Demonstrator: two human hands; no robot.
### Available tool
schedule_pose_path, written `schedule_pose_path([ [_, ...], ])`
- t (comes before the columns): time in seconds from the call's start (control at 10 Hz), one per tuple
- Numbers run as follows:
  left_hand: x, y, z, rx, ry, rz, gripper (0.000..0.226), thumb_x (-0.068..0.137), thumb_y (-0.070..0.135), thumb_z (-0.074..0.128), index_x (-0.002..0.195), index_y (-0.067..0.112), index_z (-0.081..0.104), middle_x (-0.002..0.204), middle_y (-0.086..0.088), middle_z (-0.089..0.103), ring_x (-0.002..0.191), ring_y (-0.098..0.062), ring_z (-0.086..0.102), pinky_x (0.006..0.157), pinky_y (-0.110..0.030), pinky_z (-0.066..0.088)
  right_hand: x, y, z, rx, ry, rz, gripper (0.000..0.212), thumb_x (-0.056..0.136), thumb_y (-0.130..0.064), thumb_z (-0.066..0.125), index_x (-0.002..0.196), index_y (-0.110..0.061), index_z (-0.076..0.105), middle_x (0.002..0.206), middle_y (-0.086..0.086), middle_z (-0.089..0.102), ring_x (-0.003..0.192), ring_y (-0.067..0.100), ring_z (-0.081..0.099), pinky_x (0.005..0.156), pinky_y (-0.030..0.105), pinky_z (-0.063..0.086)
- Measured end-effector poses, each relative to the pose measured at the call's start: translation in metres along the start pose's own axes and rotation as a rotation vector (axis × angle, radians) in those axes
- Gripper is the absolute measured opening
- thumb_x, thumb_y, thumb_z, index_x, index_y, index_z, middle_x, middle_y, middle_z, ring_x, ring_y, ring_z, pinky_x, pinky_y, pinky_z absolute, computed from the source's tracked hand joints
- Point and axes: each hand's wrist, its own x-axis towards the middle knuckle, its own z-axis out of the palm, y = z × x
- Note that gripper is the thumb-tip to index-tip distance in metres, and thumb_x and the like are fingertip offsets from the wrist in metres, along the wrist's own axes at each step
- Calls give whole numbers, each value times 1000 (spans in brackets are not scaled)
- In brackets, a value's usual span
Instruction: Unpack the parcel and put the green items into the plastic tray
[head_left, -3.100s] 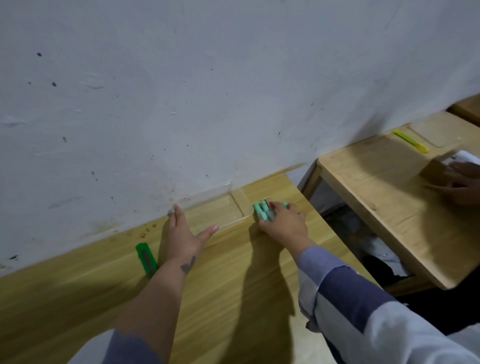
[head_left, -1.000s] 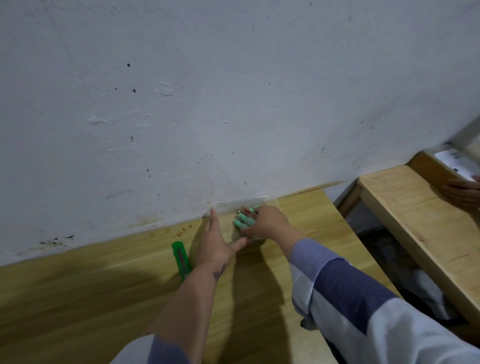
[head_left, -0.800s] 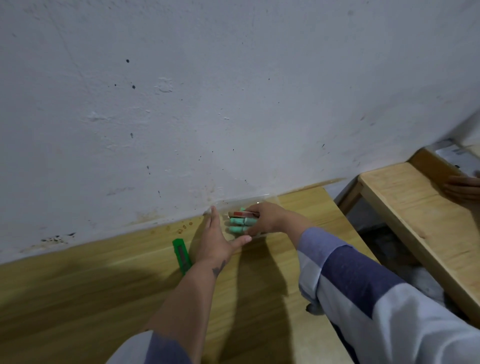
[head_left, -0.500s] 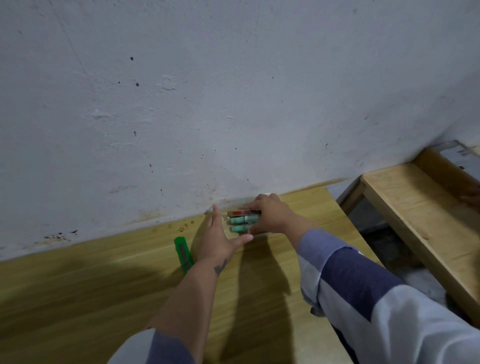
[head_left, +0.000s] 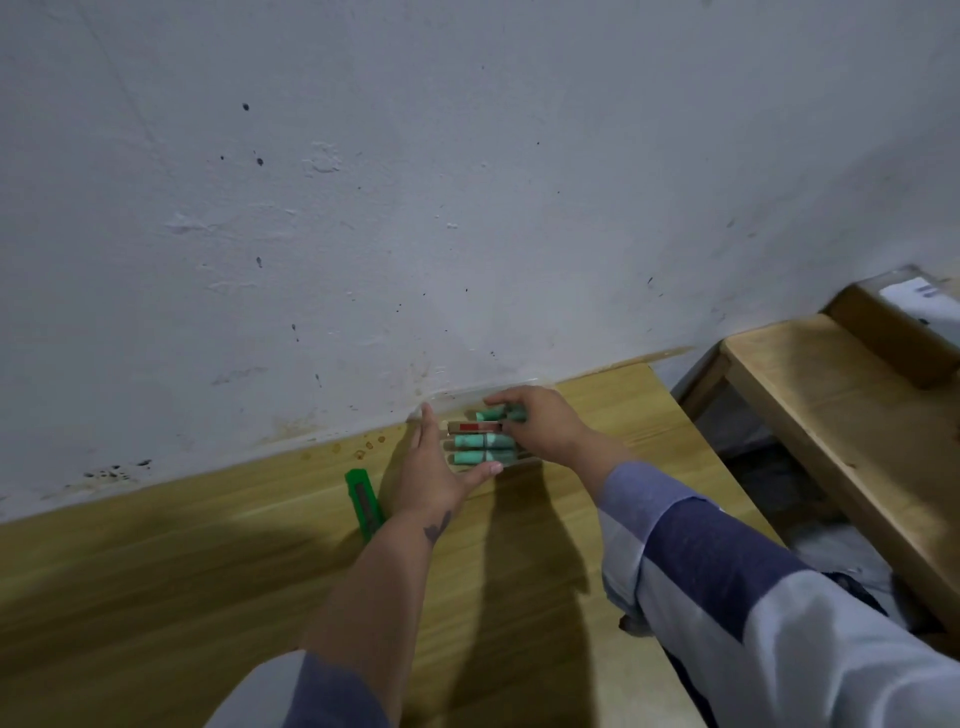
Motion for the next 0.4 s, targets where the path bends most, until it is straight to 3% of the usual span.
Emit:
schedule_pose_path([
  [0.3, -13, 11, -21, -10, 7, -23, 103, 81, 52, 64, 153, 25, -5, 159, -6, 19, 142, -30, 30, 108, -43, 36, -33, 0, -23, -81, 111, -38, 32, 89, -12, 57, 119, -18, 65, 126, 4, 64, 119, 21, 56, 99, 28, 42],
  [0.4, -32, 10, -29, 25, 30, 47, 85, 87, 53, 56, 152, 20, 13, 156, -5, 28, 142, -26, 29, 113, -41, 32, -60, 2, -27, -87, 126, -90, 32, 89, -11, 56, 119, -16, 65, 127, 5, 63, 120, 21, 55, 100, 25, 39],
])
